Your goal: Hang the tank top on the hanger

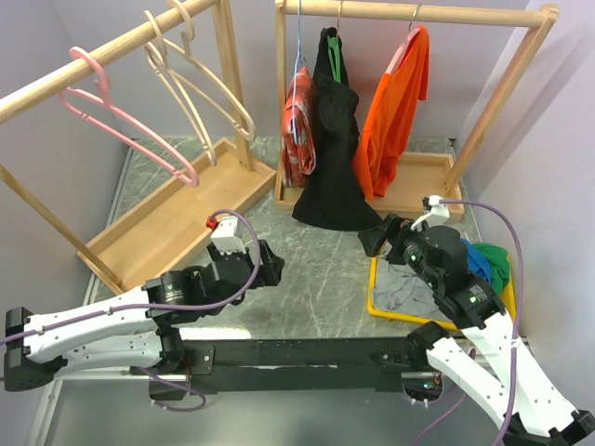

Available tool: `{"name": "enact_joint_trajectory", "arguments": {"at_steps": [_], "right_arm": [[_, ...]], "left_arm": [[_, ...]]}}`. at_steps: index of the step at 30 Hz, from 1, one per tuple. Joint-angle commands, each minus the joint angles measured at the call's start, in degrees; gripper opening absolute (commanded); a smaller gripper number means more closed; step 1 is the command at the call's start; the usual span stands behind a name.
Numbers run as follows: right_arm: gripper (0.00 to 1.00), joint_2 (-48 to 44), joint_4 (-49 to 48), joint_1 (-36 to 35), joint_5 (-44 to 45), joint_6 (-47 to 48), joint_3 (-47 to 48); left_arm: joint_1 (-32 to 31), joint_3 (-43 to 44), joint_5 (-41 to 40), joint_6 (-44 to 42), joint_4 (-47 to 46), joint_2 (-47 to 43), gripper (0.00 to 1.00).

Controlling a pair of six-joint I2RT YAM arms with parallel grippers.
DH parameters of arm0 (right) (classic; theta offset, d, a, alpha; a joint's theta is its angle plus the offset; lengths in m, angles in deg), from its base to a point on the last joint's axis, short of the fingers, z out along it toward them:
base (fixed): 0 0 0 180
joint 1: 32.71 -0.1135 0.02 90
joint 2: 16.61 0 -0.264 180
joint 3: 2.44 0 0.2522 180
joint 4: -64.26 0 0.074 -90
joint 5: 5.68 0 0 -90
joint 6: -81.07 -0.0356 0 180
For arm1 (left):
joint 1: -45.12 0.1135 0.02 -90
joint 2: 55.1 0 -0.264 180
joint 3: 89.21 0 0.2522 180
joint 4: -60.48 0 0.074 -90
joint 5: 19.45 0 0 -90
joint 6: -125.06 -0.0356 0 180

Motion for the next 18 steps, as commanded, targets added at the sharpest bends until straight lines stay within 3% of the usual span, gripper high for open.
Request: {"name": "enact_joint_trajectory", "arguments": {"at_steps": [1,10,12,16,18], "right_arm": [[1.00,-0.04,2.79,-0.27,10.03,-2.86,2.22],[1.00,14.89,9.81,3.41,23.21,-10.24,7.92],[1.00,19.27,11.93,9.55,26.55,-11.91,10.04],[1.00,24.13,8.62,29.58,16.66,-10.25,9.78],[1.00,27.98,8.78,38.27,16.54,-12.34,9.78]], "left_arm": [[-0.12,2.10,-1.42,-0.97,1.23,-0.52,0.99],[-0.03,3.85,-0.99,-2.11,1.41,0.27,0.99],[-0.12,3.86,-0.73,-2.55,1.24,0.36,0.99],[0.06,3.42,-0.11,-3.43,-0.34,0.80,0.99],[-0.03,3.41,0.42,-4.22,-1.31,1.59,0.99]]}}
